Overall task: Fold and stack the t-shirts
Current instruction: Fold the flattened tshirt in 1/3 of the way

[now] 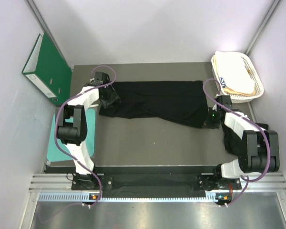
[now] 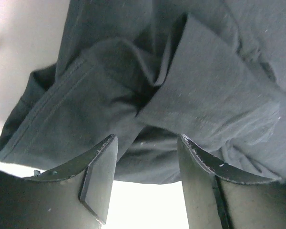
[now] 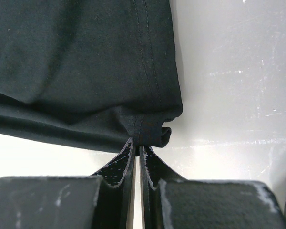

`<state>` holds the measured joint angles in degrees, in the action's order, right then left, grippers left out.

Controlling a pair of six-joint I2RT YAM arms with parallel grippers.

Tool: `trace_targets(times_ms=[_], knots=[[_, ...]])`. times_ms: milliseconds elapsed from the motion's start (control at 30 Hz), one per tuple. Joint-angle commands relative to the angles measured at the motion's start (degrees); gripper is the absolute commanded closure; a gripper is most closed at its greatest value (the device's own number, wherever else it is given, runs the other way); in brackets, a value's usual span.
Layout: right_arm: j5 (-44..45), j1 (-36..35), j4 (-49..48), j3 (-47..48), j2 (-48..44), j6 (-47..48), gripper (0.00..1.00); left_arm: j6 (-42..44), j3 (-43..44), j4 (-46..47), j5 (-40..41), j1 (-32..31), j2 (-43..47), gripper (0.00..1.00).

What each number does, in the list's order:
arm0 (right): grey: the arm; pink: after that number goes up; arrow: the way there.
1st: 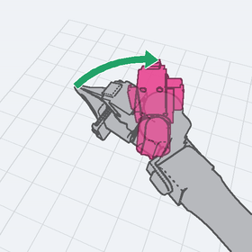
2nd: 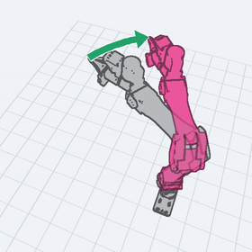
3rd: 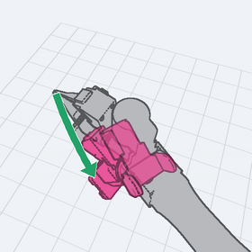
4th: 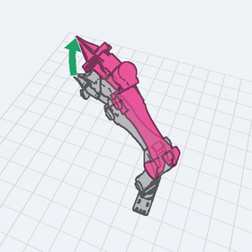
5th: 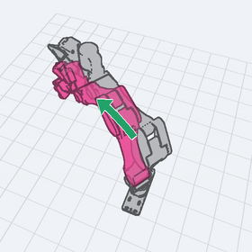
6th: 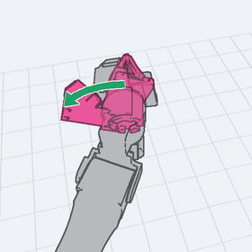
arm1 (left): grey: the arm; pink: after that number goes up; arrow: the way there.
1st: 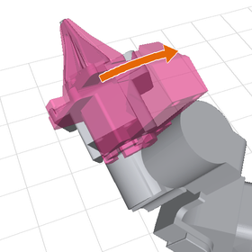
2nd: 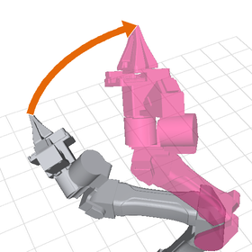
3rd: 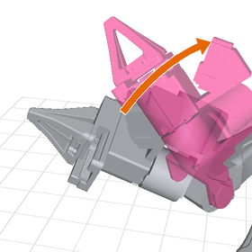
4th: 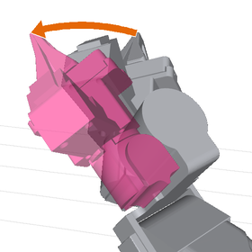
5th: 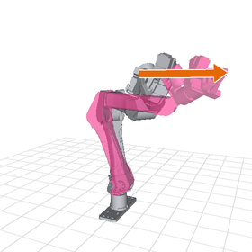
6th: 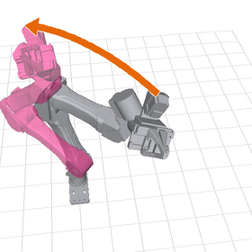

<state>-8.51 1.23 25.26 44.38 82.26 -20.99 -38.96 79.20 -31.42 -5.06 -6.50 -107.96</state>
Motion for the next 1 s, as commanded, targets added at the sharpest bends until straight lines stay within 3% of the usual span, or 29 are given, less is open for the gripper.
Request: trace_targets(times_ms=[0, 367, 467, 633, 967], knots=[[-0.1, 0.7, -1.8, 1.4, 0.4, 0.9, 0.97, 0.9, 2.8, 3.8, 0.8, 0.4, -1.6, 0.42], [0.0, 1.1, -1.2, 2.0, 1.0, 1.0, 0.96, 1.2, 4.8, 4.6, 0.2, 0.4, -7.1, 0.46], [0.0, 1.1, -1.2, 2.3, 1.1, 1.1, 0.96, 1.8, 5.7, 5.2, 0.1, 0.4, -7.0, 0.61], [0.0, 1.2, -0.9, 2.4, 0.8, 1.1, 0.96, 3.4, 7.7, 4.6, 1.1, 0.5, -5.9, 1.00], [-0.3, 1.2, -1.1, 1.5, 0.4, 0.9, 0.96, 5.2, 5.4, 4.4, 2.1, 1.7, -1.3, 0.99]])
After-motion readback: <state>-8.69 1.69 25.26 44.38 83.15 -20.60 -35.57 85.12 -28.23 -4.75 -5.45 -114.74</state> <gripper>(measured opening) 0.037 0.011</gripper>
